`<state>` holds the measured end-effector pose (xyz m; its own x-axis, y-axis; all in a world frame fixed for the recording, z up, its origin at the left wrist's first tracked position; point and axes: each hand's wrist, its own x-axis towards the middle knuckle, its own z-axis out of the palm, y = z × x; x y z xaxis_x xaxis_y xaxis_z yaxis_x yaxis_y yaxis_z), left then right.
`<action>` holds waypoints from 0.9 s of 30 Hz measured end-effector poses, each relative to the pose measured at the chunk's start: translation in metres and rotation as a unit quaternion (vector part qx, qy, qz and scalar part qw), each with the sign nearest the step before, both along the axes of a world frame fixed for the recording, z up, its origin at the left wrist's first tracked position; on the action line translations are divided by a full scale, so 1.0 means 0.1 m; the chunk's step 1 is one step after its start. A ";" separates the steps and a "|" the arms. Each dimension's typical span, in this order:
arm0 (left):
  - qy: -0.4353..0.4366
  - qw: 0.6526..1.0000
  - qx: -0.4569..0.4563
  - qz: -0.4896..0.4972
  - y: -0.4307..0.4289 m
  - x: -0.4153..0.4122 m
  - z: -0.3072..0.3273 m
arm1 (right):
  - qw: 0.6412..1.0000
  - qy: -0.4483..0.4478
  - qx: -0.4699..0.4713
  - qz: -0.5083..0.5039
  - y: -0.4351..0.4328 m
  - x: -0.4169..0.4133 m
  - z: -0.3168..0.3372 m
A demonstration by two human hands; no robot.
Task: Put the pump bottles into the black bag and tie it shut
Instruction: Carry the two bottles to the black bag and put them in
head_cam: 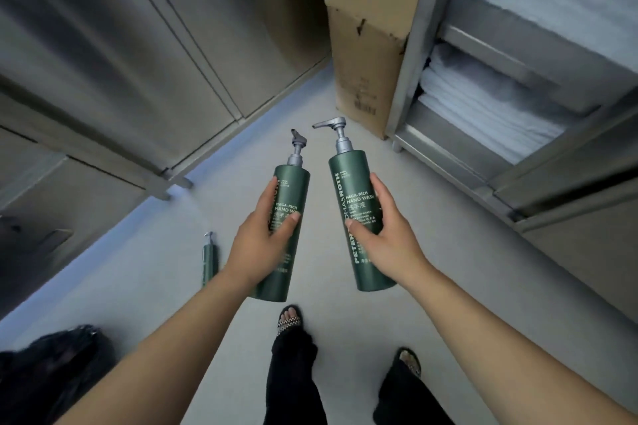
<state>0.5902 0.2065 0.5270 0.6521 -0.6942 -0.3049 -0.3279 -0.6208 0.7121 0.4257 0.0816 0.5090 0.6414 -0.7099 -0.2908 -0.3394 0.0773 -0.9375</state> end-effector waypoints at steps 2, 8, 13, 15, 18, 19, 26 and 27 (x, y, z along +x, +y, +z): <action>0.002 0.999 -0.021 0.044 0.18 -0.22 0.39 | 1.000 -0.013 -0.007 0.026 0.05 -0.10 0.42; 0.017 0.981 -0.092 0.169 0.81 -0.74 1.04 | 0.993 -0.031 -0.042 0.109 0.35 -0.26 1.14; 0.001 0.959 -0.114 0.261 1.54 -0.84 1.35 | 0.973 -0.042 -0.064 0.220 0.98 0.14 1.48; -0.008 0.947 -0.120 0.298 1.95 -0.84 1.43 | 0.962 -0.055 -0.069 0.258 1.34 0.32 1.60; -0.020 0.924 -0.126 0.359 2.65 -0.80 1.49 | 0.945 -0.065 -0.072 0.312 1.94 0.58 1.72; -0.026 0.915 -0.126 0.381 2.91 -0.77 1.50 | 0.939 -0.063 -0.072 0.329 2.17 0.66 1.74; -0.027 0.871 -0.121 0.476 4.88 -0.67 1.44 | 0.890 -0.067 -0.076 0.445 3.90 1.22 1.77; -0.028 0.867 -0.116 0.485 5.12 -0.66 1.43 | 0.886 -0.066 -0.074 0.454 4.12 1.28 1.75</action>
<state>0.5238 0.7188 0.6699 0.9722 0.1493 -0.1801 0.2298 -0.4664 0.8542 0.5534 0.4938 0.6840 0.9889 0.0911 -0.1173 -0.0853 -0.2980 -0.9507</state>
